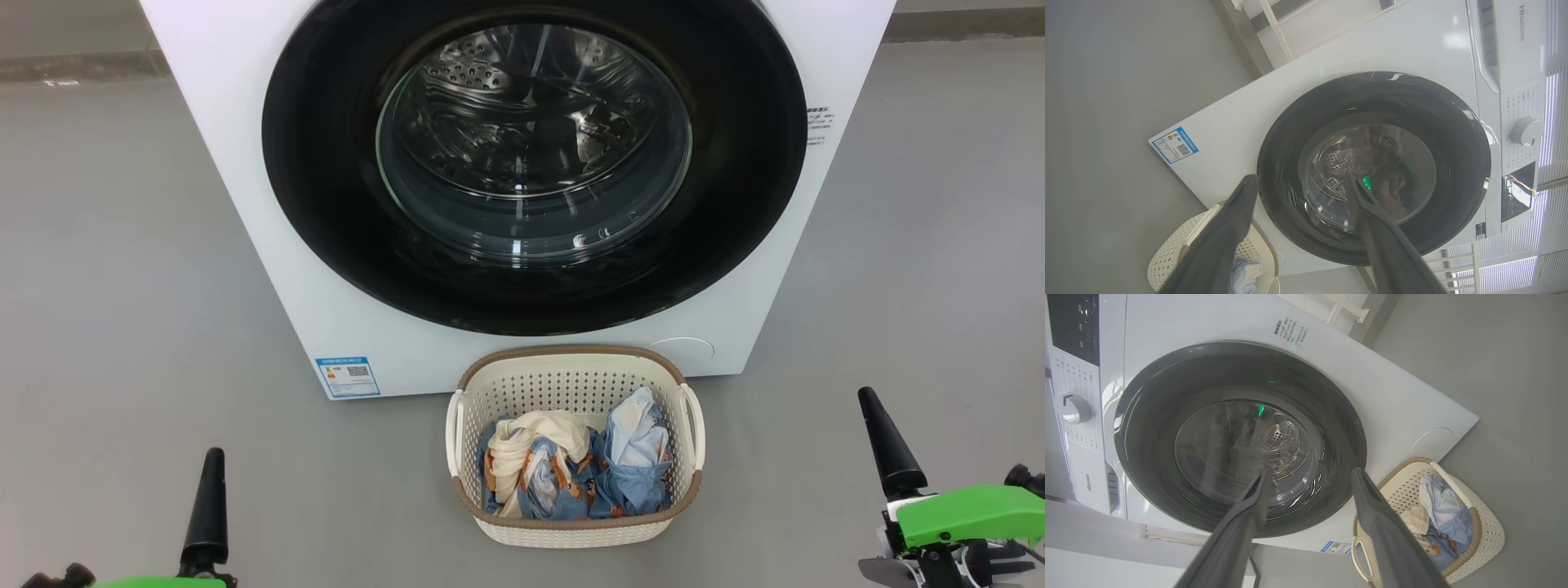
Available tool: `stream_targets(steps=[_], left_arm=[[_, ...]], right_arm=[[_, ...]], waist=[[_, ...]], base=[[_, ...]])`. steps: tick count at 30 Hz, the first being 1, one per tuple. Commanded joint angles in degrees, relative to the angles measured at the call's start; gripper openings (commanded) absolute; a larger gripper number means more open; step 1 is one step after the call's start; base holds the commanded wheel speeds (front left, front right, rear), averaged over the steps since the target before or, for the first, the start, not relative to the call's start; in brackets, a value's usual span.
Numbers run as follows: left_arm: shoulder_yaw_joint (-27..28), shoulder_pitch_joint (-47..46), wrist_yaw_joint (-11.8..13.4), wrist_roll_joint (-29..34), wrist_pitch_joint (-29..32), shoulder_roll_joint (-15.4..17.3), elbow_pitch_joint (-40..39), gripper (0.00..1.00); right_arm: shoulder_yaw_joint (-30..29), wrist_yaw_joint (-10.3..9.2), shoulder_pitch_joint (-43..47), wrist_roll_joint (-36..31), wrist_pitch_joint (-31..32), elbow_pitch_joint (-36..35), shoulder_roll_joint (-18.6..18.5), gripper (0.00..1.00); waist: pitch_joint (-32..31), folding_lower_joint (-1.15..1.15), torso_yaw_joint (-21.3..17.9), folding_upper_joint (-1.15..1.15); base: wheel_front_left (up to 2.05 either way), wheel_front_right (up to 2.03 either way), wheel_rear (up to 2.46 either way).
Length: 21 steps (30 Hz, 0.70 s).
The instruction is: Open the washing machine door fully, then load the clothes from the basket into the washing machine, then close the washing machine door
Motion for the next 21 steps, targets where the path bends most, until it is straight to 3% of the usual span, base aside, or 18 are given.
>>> stream_targets(steps=[1,21], left_arm=[[0.37,-2.34,0.24,2.06,-0.83,1.72,-1.96,1.00],[-2.02,-2.70,3.13,17.70,-4.35,4.16,-3.05,1.00]], right_arm=[[1.06,0.14,-2.62,-2.99,-0.72,-2.11,-1.42,1.00],[3.16,0.20,-2.37,-19.89,-4.01,-4.06,-3.64,1.00]], waist=[[-0.04,0.00,0.00,0.00],[0.16,0.00,-0.03,0.00]], base=[[0.00,0.00,0.00],[0.00,0.00,0.00]])
